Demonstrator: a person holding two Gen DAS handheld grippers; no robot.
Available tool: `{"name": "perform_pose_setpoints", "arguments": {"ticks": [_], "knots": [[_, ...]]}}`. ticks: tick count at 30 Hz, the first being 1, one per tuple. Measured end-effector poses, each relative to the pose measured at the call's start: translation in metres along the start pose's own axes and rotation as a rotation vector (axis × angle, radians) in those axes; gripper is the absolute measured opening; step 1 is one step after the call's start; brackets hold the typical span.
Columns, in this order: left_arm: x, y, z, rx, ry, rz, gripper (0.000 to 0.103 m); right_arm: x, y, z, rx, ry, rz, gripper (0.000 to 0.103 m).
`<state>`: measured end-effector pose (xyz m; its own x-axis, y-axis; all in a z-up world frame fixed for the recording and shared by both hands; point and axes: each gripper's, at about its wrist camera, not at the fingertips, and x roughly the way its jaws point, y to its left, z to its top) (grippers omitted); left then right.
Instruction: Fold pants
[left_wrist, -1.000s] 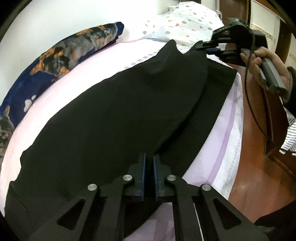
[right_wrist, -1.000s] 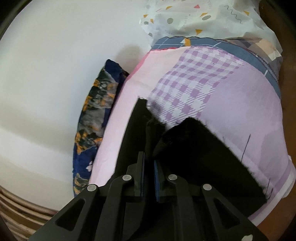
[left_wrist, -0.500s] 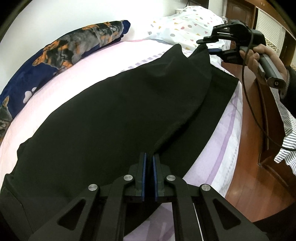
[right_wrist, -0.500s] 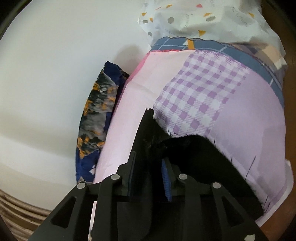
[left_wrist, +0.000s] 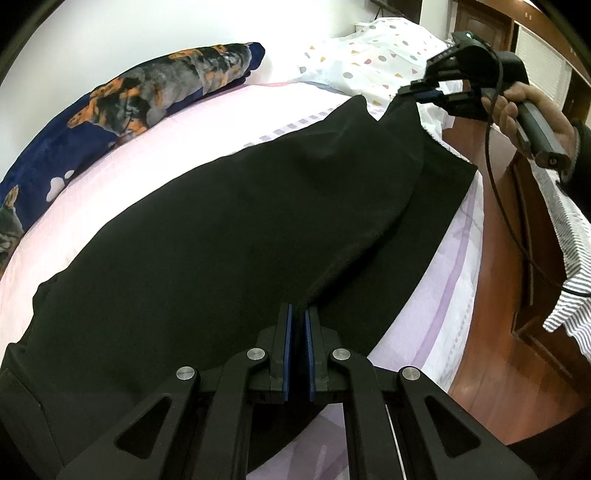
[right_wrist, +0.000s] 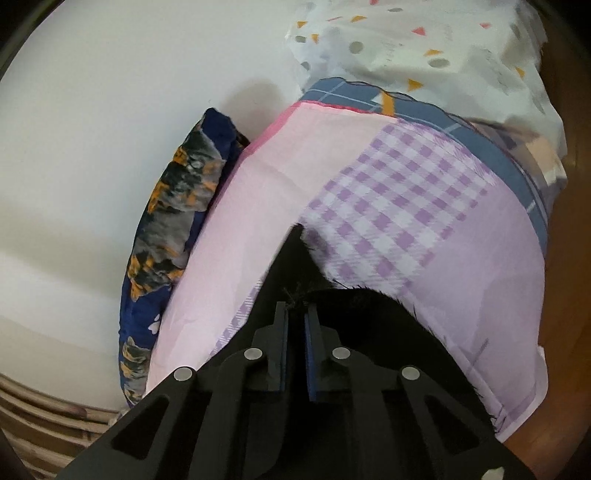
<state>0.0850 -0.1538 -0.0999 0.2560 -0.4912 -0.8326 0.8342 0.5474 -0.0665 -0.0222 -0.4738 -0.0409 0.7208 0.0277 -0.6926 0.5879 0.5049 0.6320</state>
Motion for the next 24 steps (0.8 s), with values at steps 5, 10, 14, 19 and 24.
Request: {"name": "perform_pose_setpoints", "arguments": {"ticks": [5,10,14,19,24], "knots": [[-0.007,0.007,0.003,-0.031,-0.021,-0.010,0.007,0.005,0.024,0.012,-0.036,0.020,-0.018,0.008],[-0.009,0.013,0.005,-0.066,-0.029,-0.021,0.007,0.000,0.020,0.026,0.023,-0.039,-0.010,0.011],[-0.008,0.015,0.006,-0.079,-0.032,-0.025,0.007,-0.003,0.010,0.024,0.045,-0.025,-0.043,0.022],[-0.010,0.021,0.008,-0.102,-0.039,-0.035,0.007,-0.008,-0.013,-0.004,0.099,0.007,-0.037,0.034],[-0.016,0.024,0.012,-0.109,-0.058,-0.031,0.007,-0.006,-0.038,-0.062,0.163,0.085,0.002,0.034]]}}
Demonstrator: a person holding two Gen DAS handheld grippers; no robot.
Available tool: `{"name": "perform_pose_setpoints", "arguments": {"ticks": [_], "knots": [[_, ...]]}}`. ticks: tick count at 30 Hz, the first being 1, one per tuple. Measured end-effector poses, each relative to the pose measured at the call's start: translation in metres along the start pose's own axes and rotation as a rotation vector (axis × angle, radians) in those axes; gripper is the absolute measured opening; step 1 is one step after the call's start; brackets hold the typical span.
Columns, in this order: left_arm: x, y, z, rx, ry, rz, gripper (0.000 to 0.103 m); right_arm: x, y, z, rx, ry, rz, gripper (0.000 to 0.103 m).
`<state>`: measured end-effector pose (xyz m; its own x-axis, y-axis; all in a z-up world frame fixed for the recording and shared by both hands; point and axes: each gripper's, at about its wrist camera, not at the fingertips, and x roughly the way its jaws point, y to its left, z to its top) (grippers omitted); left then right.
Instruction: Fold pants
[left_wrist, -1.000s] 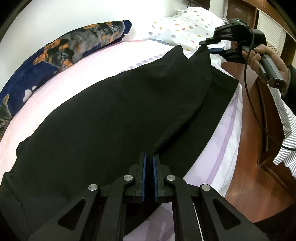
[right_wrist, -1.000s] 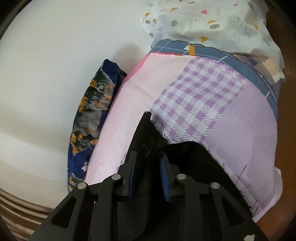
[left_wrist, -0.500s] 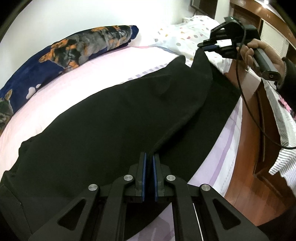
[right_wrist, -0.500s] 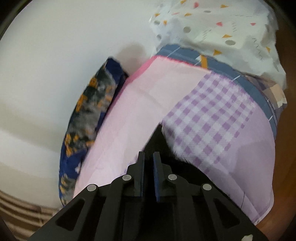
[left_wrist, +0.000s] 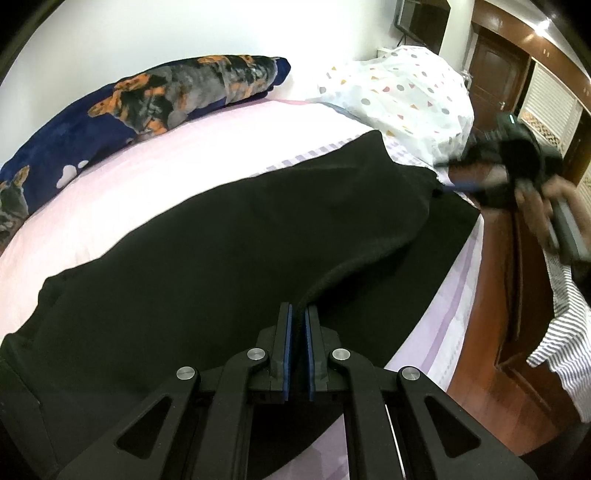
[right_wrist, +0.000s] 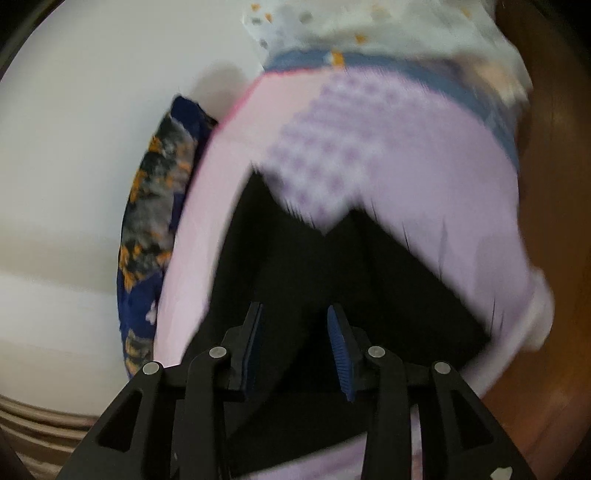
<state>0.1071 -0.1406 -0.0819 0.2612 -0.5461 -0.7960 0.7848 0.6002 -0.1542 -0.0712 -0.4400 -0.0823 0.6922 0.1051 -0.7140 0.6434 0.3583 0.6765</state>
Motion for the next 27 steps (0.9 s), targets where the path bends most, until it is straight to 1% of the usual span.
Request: {"name": "perform_pose_setpoints", "arguments": {"ticks": [3,5,8,9,11,13,16,18,20,23,26,27], "knots": [[-0.002,0.002,0.001,-0.009,-0.002,-0.006,0.007,0.011,-0.012,-0.022,0.031,0.039,0.043,0.034],[-0.003,0.002,0.001,-0.010,-0.004,-0.004,0.007,0.014,-0.015,-0.026,0.045,0.013,0.082,0.034],[-0.003,0.001,0.001,-0.008,-0.005,0.001,0.007,0.023,-0.015,-0.024,0.096,0.030,0.162,0.033],[-0.003,0.001,0.001,-0.009,-0.004,0.002,0.007,0.026,-0.014,-0.022,0.105,0.035,0.185,0.031],[-0.002,0.001,0.002,-0.011,-0.003,0.003,0.007,0.026,-0.008,-0.017,0.110,0.035,0.214,0.013],[-0.003,0.001,0.002,-0.014,-0.004,0.000,0.007,0.022,0.001,-0.009,0.091,0.029,0.252,0.011],[-0.004,0.001,0.003,-0.013,-0.004,-0.001,0.007,0.015,0.015,0.003,0.045,-0.001,0.214,0.010],[-0.005,0.002,0.003,-0.017,-0.007,-0.002,0.007,0.012,0.022,0.011,0.035,-0.008,0.209,0.010],[-0.005,0.002,0.003,-0.017,-0.008,-0.001,0.007,0.013,0.030,0.018,-0.001,-0.013,0.173,0.010],[-0.005,0.002,0.004,-0.021,-0.010,-0.002,0.007,0.019,0.037,0.025,-0.020,0.004,0.107,0.010],[-0.005,0.002,0.003,-0.022,-0.009,-0.004,0.007,0.024,0.043,0.027,-0.047,-0.001,0.022,0.013],[-0.005,0.002,0.003,-0.023,-0.009,-0.004,0.007,0.026,0.042,0.028,-0.053,-0.004,0.009,0.013]]}}
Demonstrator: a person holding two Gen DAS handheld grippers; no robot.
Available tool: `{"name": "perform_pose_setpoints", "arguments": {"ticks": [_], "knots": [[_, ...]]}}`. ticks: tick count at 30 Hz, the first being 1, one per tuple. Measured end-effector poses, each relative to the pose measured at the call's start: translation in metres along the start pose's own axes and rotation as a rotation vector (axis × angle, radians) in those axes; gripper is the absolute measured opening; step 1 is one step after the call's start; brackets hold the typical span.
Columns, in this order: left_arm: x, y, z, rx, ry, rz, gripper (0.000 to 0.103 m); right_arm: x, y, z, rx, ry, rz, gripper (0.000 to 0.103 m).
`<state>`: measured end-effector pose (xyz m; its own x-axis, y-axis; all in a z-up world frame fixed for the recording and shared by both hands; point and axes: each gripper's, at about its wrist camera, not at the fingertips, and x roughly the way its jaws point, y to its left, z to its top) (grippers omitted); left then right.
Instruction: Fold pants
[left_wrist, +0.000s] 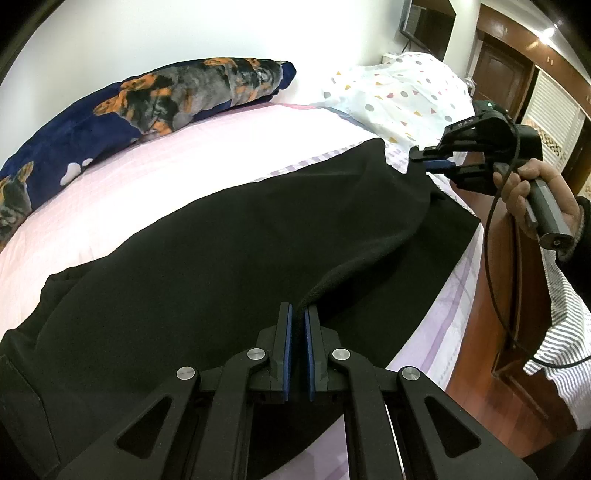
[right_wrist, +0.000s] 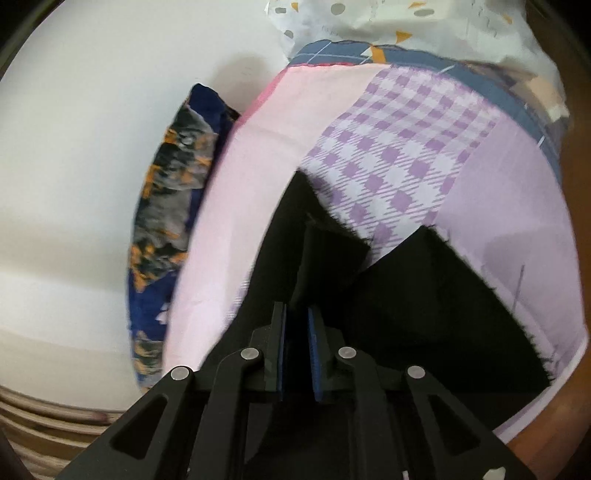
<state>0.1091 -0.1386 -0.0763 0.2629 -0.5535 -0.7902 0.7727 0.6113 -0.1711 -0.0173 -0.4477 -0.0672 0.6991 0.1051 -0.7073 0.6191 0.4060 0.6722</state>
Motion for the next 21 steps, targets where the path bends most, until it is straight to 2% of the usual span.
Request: {"name": "perform_pose_setpoints", "arguments": {"ticks": [11,13,16,21], "knots": [[0.002,0.003,0.000,-0.019,0.004,-0.005,0.007,-0.002,-0.021,0.012,0.043,-0.043,-0.099,0.013],[0.003,0.004,0.001,-0.021,0.006,-0.004,0.007,0.000,-0.022,0.014,0.038,-0.029,-0.062,0.006],[0.003,0.005,0.003,-0.026,0.004,-0.005,0.007,-0.001,-0.010,0.019,0.032,-0.033,-0.023,0.005],[-0.008,0.010,0.009,-0.034,-0.031,0.008,0.007,-0.015,0.048,0.039,-0.030,-0.053,0.106,0.005]]}}
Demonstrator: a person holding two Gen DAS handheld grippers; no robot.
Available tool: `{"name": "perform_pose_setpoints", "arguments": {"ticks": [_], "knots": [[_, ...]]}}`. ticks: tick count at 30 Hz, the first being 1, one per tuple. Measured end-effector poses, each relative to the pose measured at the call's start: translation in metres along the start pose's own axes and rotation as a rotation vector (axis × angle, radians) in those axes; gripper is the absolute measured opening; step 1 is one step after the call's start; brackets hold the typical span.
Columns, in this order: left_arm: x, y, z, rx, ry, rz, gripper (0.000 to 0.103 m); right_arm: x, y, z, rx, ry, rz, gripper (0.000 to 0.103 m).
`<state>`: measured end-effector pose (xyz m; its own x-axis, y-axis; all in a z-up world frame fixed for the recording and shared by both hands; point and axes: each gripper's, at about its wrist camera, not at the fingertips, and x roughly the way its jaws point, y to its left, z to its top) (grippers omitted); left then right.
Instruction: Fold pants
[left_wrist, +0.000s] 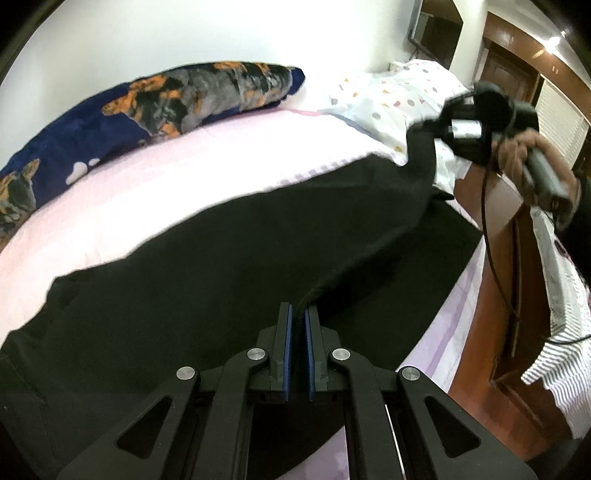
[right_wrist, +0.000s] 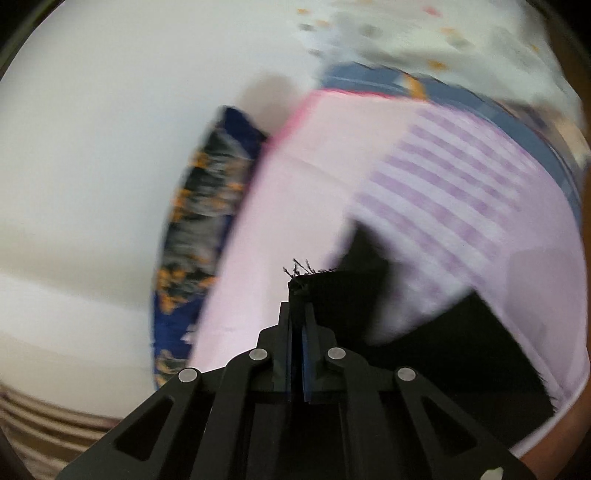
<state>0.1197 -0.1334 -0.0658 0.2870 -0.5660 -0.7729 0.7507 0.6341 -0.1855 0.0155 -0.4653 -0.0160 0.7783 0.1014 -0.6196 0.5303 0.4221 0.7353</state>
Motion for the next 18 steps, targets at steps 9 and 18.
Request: {"name": "perform_pose_setpoints", "arguments": {"ticks": [9,18], "knots": [[-0.028,0.020,0.019,-0.050,-0.090,0.016,0.007,-0.012,0.106,0.016,-0.170,-0.030,0.101,0.005],[-0.032,0.012,0.019,-0.003,-0.105,0.019,0.007,-0.028,0.109,0.014,-0.172,-0.047,0.088,0.005]]}}
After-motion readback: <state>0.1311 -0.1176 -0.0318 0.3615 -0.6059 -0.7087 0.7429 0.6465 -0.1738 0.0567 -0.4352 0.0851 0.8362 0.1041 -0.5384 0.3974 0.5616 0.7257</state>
